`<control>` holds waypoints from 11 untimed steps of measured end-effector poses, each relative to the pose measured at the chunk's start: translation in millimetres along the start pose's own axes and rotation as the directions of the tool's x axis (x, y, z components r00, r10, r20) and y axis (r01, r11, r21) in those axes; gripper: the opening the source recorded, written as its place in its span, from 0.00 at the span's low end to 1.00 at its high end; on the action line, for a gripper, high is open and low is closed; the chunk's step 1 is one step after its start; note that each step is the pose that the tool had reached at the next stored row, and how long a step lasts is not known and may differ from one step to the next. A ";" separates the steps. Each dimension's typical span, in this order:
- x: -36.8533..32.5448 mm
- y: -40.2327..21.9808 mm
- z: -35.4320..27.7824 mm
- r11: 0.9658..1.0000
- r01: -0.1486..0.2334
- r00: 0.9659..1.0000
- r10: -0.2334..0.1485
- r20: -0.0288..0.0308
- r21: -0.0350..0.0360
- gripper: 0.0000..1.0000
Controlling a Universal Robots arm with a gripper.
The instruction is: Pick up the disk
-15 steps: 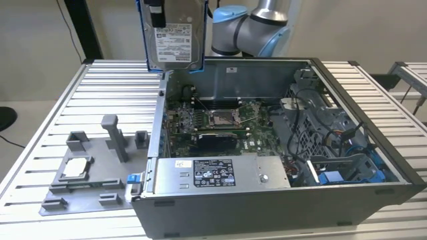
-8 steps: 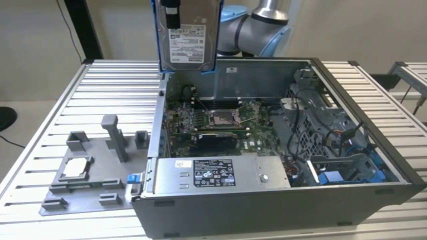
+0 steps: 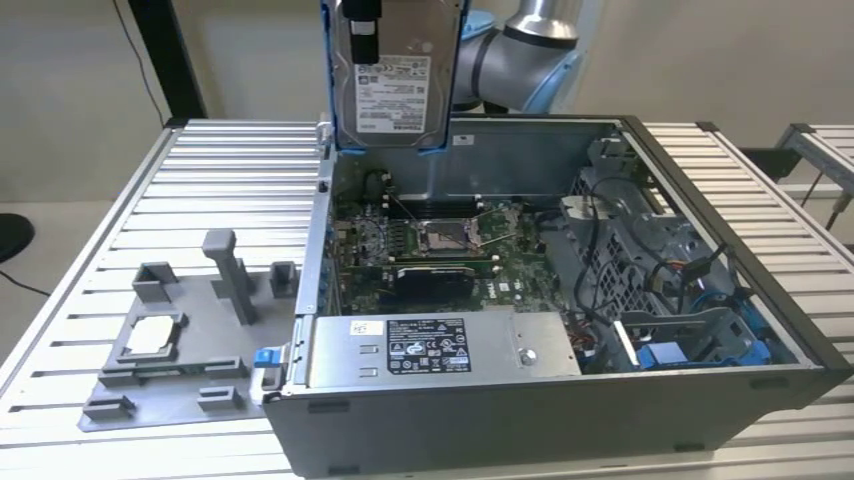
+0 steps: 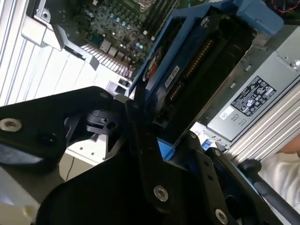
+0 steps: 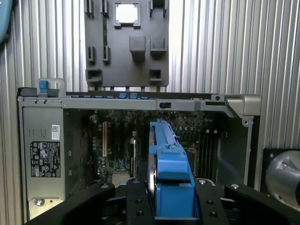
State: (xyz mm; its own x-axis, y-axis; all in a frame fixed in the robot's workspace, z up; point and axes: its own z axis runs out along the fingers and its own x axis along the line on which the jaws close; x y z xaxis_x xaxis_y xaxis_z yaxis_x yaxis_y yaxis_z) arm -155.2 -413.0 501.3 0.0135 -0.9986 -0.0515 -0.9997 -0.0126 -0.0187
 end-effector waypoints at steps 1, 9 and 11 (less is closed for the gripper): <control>2.3 -1.5 -0.1 1.000 0.000 1.000 0.000 0.000 0.000 0.00; 19.9 -10.4 -0.6 1.000 0.000 1.000 0.000 0.000 0.000 0.00; 24.5 -12.5 -0.8 1.000 0.000 1.000 0.000 0.000 0.000 0.00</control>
State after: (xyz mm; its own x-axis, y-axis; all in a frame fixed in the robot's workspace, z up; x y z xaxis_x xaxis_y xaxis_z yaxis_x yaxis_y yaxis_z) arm -142.4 -437.3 501.0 0.0135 -0.9986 -0.0515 -0.9997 -0.0126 -0.0187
